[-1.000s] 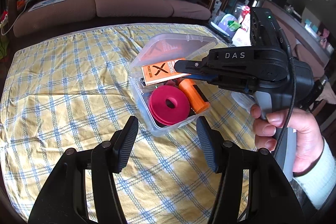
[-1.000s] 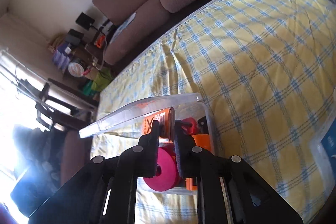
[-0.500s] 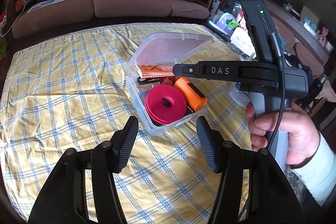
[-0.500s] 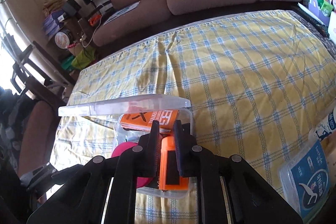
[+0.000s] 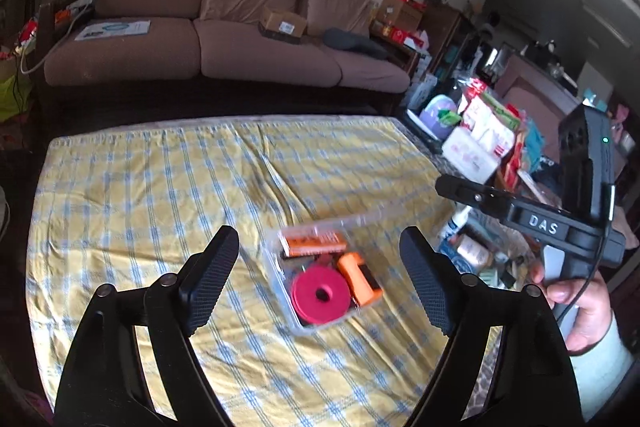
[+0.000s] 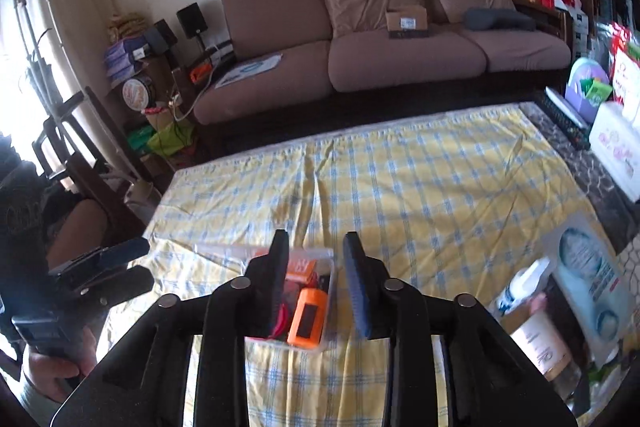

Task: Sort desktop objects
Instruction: 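Swing the clear lid shut over the box with the right gripper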

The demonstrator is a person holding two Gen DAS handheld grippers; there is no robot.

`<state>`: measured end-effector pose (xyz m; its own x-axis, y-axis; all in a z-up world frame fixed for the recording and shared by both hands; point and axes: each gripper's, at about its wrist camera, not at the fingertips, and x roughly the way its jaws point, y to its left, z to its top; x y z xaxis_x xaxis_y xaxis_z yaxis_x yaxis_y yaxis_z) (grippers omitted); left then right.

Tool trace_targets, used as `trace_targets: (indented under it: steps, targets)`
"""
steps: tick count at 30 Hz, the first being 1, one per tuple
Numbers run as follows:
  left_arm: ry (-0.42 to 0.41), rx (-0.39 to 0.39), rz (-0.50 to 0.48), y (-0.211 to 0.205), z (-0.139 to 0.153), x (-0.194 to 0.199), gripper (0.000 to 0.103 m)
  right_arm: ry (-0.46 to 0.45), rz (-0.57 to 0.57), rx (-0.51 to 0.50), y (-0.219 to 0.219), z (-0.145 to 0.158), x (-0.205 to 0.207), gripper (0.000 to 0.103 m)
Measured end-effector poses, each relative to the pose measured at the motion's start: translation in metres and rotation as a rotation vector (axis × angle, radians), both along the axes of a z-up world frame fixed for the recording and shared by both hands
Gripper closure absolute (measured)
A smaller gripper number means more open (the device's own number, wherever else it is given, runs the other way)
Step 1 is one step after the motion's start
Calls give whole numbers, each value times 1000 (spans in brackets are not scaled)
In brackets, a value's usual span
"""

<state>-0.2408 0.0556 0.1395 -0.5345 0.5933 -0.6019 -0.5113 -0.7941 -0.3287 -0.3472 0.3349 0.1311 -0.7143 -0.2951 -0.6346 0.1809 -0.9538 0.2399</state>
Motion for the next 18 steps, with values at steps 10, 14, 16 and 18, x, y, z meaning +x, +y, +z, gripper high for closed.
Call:
trace_targets:
  steps: [10,14,16,18]
  targets:
    - [-111,-253,66,41,-33,-53,50,-144,56,96,-24,-53,-24,87]
    - [-111,-327,29,48,-54,-30,50,-167,75,114,-28,-72,-5,87]
    - [-126,-355,14,52,-66,-17,51,-175,83,116,-30,-80,3,87]
    - [-134,-377,11,52,-77,-7,52,-194,92,116,-33,-87,8,87]
